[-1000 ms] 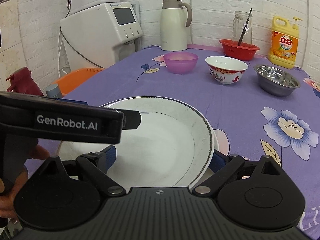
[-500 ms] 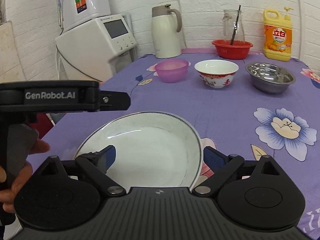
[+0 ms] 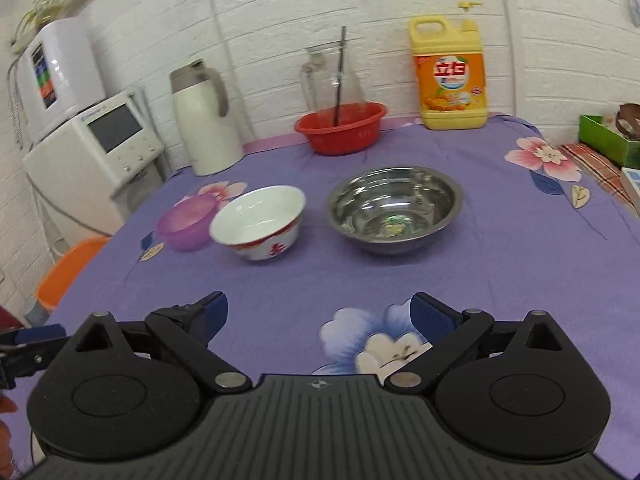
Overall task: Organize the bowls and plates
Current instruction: 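Grasp the steel bowl's rim with the left gripper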
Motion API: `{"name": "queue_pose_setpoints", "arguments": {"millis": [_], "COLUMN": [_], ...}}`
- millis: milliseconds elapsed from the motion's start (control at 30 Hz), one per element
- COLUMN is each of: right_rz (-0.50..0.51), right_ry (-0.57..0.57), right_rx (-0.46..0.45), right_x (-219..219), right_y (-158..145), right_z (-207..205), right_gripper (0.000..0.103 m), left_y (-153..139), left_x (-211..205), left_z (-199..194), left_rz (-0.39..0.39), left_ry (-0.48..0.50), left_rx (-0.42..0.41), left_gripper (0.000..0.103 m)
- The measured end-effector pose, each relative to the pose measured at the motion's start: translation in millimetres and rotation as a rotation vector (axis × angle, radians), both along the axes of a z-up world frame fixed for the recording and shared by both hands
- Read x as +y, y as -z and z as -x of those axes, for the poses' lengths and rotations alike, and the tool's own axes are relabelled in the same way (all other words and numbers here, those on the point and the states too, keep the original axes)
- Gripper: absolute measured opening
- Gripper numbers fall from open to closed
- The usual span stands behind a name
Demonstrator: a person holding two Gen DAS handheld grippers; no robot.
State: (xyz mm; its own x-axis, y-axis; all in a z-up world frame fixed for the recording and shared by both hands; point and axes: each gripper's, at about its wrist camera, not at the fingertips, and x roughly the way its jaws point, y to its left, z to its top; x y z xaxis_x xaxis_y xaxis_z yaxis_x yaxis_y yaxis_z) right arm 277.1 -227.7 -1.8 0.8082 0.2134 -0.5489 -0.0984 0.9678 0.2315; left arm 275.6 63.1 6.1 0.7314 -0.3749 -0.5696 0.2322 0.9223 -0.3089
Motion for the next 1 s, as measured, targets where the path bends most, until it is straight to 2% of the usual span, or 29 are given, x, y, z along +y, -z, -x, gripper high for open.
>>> {"name": "queue_pose_setpoints", "arguments": {"millis": [133, 233, 367, 433, 467, 533, 600, 667, 767, 1000], "right_rz": [0.02, 0.036, 0.069, 0.097, 0.103, 0.098, 0.094, 0.083, 0.073, 0.091], "right_ry": [0.086, 0.112, 0.111, 0.107, 0.104, 0.096, 0.083, 0.074, 0.058, 0.026], "right_rx": [0.034, 0.046, 0.064, 0.072, 0.075, 0.078, 0.074, 0.062, 0.062, 0.096], "right_x": [-33.1, -48.4, -63.5, -68.9, -72.6, -79.9, -85.3, -88.8, -88.5, -75.5], "right_y": [7.4, 12.4, 17.8, 20.0, 20.7, 21.7, 20.2, 18.0, 19.5, 34.9], "right_z": [-33.8, -55.5, -72.6, -76.6, -78.0, -77.5, -77.2, -80.5, -95.7, -131.1], "right_gripper": [0.103, 0.103, 0.103, 0.103, 0.103, 0.103, 0.103, 0.103, 0.103, 0.103], "left_y": [-6.7, -6.8, 4.0, 7.1, 2.0, -11.8, -17.2, -10.6, 8.6, 39.6], "left_x": [-32.6, -64.2, -111.4, -128.8, -136.2, -148.6, -159.8, -173.2, -188.7, -211.3], "left_z": [-38.0, -72.8, -119.2, -142.2, -156.3, -178.1, -199.8, -222.4, -248.5, -282.1], "left_rz": [0.132, 0.239, 0.297, 0.298, 0.296, 0.235, 0.156, 0.078, -0.014, -0.113], "left_ry": [0.098, 0.112, 0.127, 0.132, 0.159, 0.207, 0.257, 0.316, 0.329, 0.343], "left_rx": [0.083, 0.155, 0.238, 0.286, 0.274, 0.207, 0.176, 0.185, 0.196, 0.21], "left_gripper": [0.097, 0.097, 0.097, 0.097, 0.097, 0.097, 0.097, 0.097, 0.097, 0.097]}}
